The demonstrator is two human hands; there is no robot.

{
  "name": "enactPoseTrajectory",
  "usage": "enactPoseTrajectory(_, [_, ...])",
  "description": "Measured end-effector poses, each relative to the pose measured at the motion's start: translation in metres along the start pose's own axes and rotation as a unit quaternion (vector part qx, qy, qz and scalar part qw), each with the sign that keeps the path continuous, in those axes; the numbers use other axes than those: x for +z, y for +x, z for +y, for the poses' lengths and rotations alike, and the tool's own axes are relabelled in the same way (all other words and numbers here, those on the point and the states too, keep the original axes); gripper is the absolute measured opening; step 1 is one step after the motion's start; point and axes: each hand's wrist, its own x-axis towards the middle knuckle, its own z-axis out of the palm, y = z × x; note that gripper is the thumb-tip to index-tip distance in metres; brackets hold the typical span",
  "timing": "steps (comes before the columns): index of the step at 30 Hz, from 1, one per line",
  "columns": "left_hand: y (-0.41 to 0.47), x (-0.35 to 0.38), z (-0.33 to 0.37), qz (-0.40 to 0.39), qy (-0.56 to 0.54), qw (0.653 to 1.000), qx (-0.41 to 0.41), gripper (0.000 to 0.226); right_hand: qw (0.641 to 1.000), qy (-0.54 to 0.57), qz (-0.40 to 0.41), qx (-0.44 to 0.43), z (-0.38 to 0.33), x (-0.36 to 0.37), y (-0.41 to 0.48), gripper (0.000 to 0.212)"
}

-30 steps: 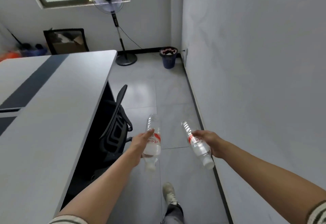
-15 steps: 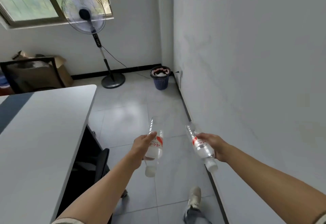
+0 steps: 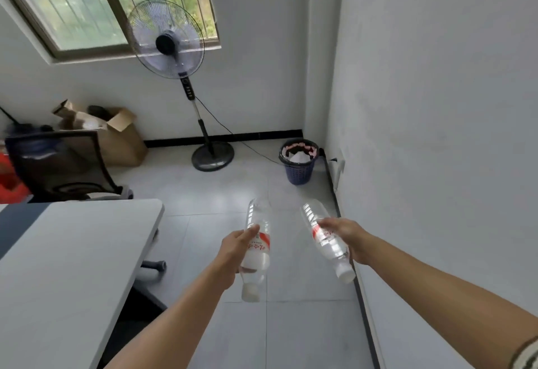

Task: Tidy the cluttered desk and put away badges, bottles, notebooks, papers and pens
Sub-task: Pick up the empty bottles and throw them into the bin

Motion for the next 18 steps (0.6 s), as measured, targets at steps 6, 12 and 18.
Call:
enactPoseTrajectory(6, [0.135,0.002,0.067,0.009,-0.009,1.000,-0.026,0.041,0.999,-0.022,0.005,0.031,-0.068,0.006,0.125,0.039])
enactPoseTrajectory(12, [0.281,-0.005,0.177,-0.025,0.017,0.999,-0.016,0.043,0.998,0.002,0.060,0.032,-0.164,0.002,0.252,0.038])
enactPoseTrajectory(18, [0.399,0.009,0.273,-0.043,0.050,0.998,-0.024,0.037,0.996,0.041,0.073,0.028,-0.242,-0.004,0.337,0.031])
